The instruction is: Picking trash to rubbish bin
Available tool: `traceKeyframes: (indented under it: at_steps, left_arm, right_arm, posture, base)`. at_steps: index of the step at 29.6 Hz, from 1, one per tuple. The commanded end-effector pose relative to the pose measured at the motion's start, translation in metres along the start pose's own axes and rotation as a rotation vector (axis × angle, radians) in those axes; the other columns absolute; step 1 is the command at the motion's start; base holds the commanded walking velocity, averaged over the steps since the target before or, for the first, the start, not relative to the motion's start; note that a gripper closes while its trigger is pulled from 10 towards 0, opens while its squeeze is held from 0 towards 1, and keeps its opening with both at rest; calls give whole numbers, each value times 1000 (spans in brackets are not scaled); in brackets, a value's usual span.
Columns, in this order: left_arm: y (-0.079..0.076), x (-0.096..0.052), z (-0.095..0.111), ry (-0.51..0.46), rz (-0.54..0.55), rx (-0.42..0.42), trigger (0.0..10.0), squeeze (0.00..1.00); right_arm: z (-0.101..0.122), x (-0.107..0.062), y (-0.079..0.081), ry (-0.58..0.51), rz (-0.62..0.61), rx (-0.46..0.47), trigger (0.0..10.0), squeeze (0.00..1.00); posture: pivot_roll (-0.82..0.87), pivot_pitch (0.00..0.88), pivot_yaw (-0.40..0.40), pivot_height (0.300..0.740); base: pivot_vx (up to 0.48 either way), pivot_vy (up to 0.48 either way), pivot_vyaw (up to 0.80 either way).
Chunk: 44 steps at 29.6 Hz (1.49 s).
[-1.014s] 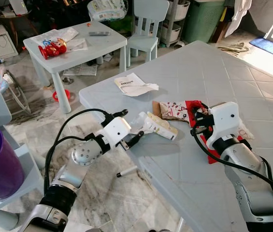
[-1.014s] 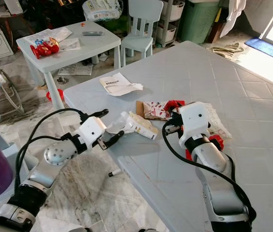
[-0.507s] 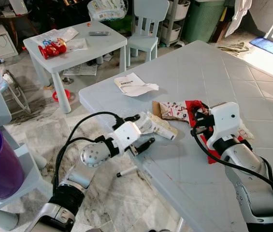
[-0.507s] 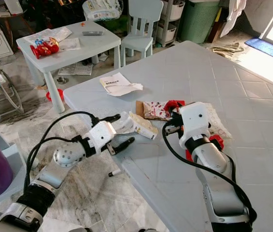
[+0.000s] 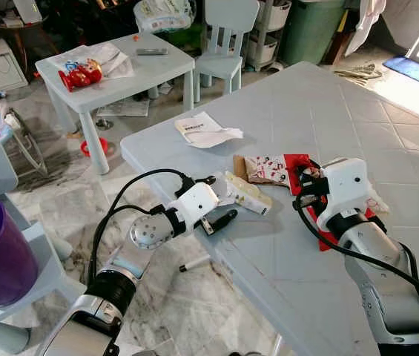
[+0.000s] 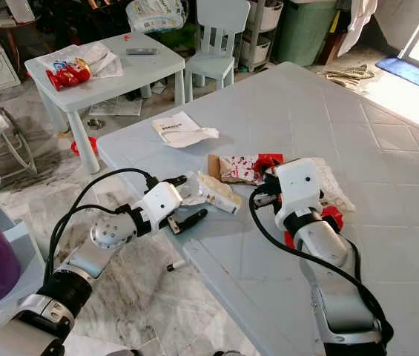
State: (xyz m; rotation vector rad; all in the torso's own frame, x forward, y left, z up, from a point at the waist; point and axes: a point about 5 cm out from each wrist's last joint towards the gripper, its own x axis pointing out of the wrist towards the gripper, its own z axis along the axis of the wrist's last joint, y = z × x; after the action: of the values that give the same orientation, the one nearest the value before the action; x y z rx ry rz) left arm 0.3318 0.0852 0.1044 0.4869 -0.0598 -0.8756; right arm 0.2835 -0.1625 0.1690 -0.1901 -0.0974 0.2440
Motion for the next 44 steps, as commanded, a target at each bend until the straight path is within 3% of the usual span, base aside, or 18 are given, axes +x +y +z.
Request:
traceKeyframes:
  at_steps: [1,34,44]
  left_arm:
    - [1,1,-3,15,-7,-8,0,0]
    - [8,1,-2,-22,12,-60,0,0]
    - [15,1,4,-61,70,-71,0,0]
  right_arm:
    - [5,-3,-4,-14,-16,-8,0,0]
    - [7,1,-1,-20,-10,-1,0,0]
    - [10,6,3,-36,2,3,0,0]
  posture:
    - [-23,108,-67,740]
    - [-16,119,-70,740]
    - [-10,124,-72,740]
  base:
    - [0,0,0]
    - [0,0,0]
    - [0,0,0]
